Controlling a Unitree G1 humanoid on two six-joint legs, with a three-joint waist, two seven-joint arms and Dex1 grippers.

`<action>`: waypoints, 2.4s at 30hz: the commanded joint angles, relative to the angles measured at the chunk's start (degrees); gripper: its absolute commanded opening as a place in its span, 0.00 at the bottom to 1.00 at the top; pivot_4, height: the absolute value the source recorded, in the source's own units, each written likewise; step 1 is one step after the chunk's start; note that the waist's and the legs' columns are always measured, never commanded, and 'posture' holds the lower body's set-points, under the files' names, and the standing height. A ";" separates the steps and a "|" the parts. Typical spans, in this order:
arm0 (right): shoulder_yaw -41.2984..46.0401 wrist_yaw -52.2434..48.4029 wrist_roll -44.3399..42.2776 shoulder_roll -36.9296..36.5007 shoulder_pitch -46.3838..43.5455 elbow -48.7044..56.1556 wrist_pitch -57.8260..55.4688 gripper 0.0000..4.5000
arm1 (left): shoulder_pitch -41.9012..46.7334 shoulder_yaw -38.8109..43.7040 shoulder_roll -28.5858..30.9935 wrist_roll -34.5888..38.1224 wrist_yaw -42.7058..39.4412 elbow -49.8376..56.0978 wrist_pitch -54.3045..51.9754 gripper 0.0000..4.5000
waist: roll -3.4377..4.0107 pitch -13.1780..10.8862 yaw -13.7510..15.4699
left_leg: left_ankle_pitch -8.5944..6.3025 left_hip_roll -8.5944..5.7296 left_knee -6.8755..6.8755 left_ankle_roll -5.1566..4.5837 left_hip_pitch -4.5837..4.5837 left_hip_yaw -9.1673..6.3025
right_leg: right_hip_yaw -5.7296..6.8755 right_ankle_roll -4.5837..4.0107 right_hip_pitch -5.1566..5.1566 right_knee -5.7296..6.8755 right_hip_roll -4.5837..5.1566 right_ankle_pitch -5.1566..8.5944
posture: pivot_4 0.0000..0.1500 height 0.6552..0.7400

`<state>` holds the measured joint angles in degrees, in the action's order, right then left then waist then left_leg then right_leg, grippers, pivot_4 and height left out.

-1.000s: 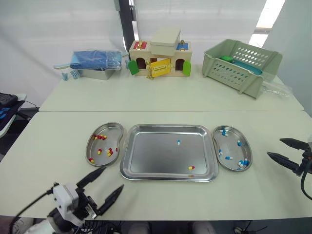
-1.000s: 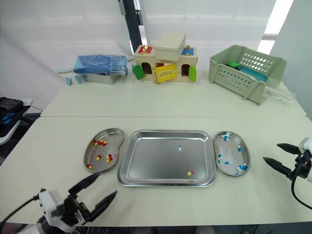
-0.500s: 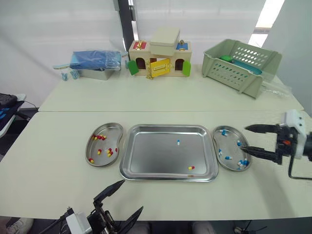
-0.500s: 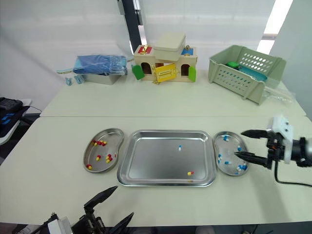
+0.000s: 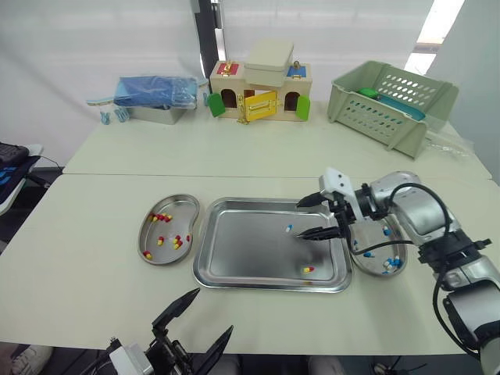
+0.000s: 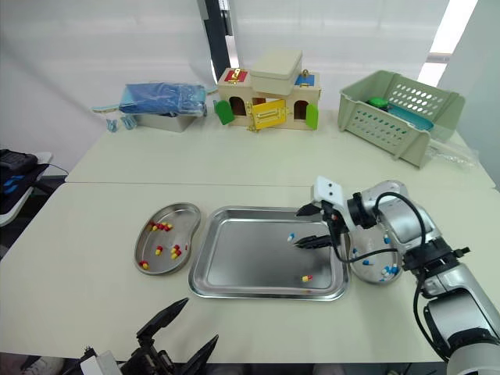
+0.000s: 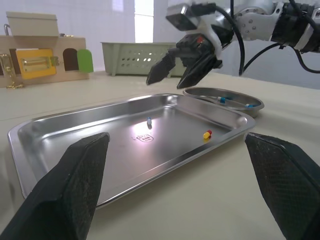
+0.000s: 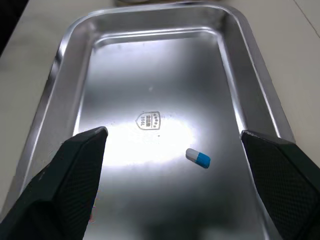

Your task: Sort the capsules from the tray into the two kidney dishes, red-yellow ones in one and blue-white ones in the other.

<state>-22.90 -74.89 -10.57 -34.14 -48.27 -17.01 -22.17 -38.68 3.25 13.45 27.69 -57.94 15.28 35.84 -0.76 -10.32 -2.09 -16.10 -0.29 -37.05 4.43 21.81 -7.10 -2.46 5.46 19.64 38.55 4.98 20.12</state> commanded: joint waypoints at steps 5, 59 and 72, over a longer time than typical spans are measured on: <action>-1.23 2.83 5.86 5.51 -1.44 -4.32 2.93 1.00 | 0.31 -0.63 0.44 -0.75 2.39 -0.84 2.98 1.00 | 0.00 0.00 -0.03 | 0.00 0.00 0.00 0.01 0.05 -0.01 | 0.00 0.00 0.09 0.03 0.00 0.00 | 1.00 1.00; 33.08 4.29 -8.31 -20.83 33.27 25.76 -12.06 0.00 | 11.33 -6.23 12.28 4.70 -9.99 -6.56 4.50 1.00 | 0.09 0.00 0.22 | -0.01 -0.01 0.00 -0.02 0.05 0.05 | -0.02 -0.01 0.04 0.07 0.00 0.01 | 1.00 1.00; 33.84 9.24 -10.08 -21.30 37.61 26.49 -13.79 0.26 | 12.90 -5.51 13.44 6.48 -12.97 -7.06 3.19 1.00 | 0.09 0.00 0.18 | 0.00 0.01 -0.02 -0.01 -0.02 0.05 | -0.05 -0.01 -0.02 0.11 -0.02 0.00 | 1.00 1.00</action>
<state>9.96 -65.80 -19.39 -54.79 -10.51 8.64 -36.57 -24.97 -2.99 26.55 33.69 -70.81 7.23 39.00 -0.67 -10.32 -1.91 -16.10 -0.28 -37.06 4.41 21.79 -7.05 -2.50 5.46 19.62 38.66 4.95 20.13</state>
